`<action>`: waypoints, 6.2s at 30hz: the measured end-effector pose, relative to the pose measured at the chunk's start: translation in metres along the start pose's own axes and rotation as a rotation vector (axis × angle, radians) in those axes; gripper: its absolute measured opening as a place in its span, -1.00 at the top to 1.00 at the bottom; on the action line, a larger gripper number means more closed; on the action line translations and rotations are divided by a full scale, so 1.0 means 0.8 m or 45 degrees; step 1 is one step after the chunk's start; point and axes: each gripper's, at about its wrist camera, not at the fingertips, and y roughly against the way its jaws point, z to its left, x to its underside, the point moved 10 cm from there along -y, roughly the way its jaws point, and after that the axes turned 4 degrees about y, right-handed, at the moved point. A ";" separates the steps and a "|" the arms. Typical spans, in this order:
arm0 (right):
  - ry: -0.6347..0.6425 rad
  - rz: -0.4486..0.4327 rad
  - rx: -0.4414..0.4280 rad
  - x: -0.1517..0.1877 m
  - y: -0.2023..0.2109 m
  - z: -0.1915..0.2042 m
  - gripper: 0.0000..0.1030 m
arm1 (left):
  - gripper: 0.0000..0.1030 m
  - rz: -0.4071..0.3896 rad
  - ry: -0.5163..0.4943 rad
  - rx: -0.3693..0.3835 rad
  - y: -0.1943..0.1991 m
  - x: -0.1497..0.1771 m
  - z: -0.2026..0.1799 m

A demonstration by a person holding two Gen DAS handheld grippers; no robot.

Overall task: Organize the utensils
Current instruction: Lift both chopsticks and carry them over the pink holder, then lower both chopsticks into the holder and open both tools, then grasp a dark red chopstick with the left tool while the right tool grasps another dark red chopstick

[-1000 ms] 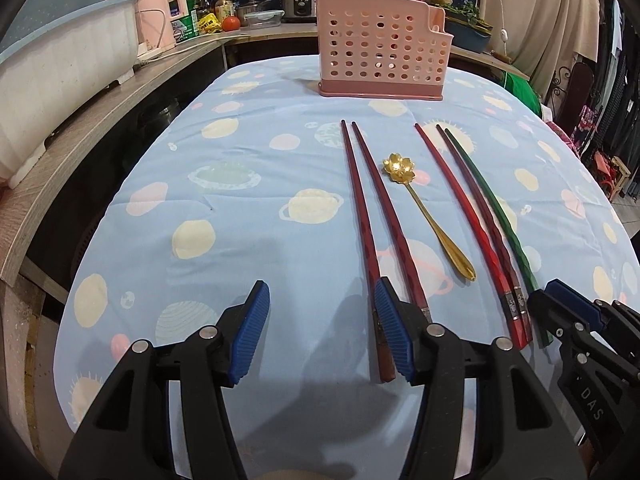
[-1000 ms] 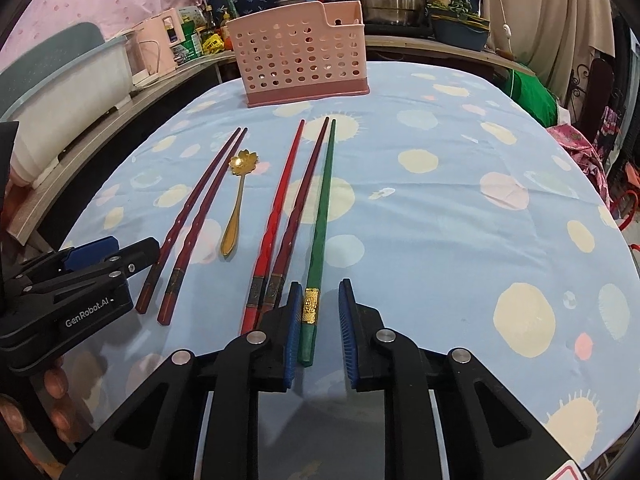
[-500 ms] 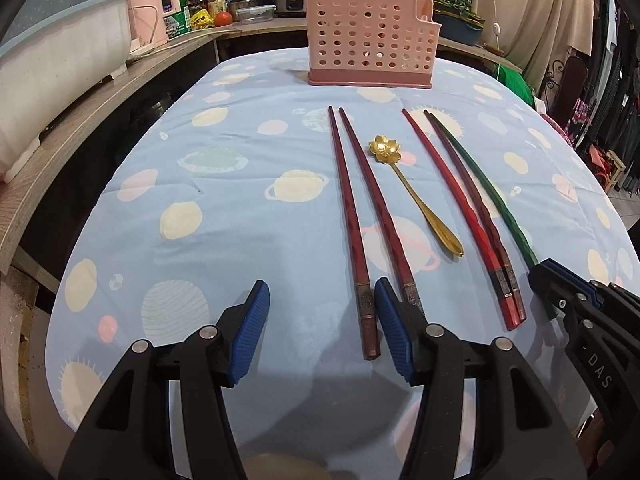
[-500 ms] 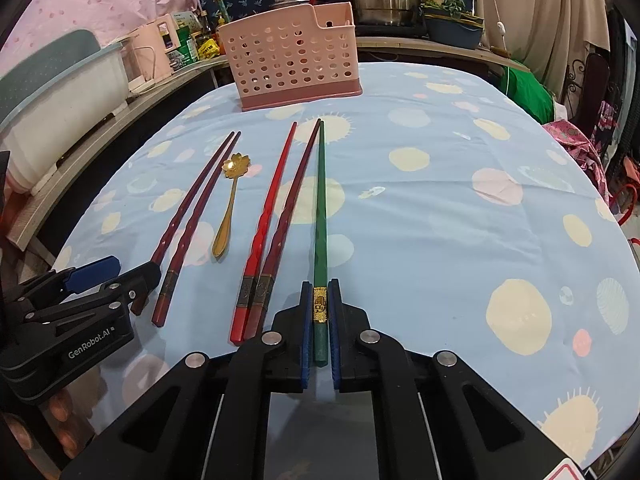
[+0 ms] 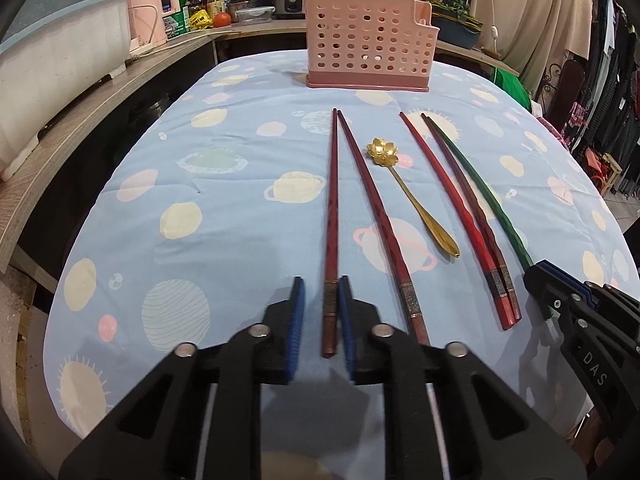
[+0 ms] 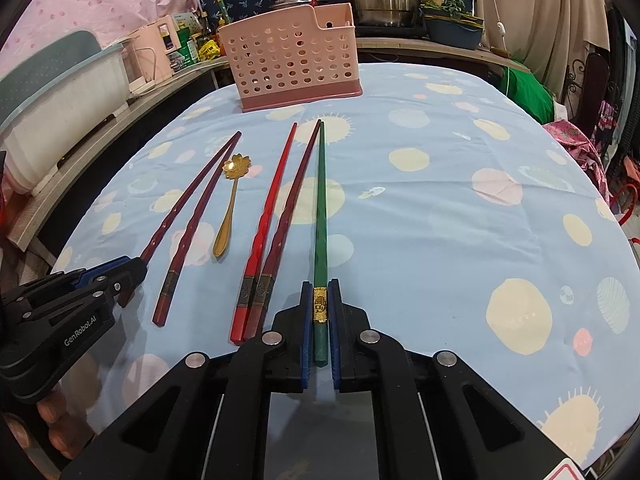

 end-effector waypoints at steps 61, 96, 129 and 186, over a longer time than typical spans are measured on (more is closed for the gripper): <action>-0.121 -0.608 -0.203 -0.402 0.125 -0.058 0.88 | 0.87 -0.510 0.022 0.090 0.147 -0.386 -0.010; -0.154 -0.537 -0.161 -0.504 -0.033 -0.046 0.87 | 0.86 -0.601 0.142 0.100 0.042 -0.512 -0.012; -0.048 -0.475 -0.207 -0.358 0.053 -0.017 0.52 | 0.30 -0.474 0.018 -0.014 0.069 -0.381 -0.011; 0.069 -0.022 -0.003 -0.009 -0.008 0.020 0.75 | 0.03 0.009 0.050 0.018 0.004 -0.033 -0.006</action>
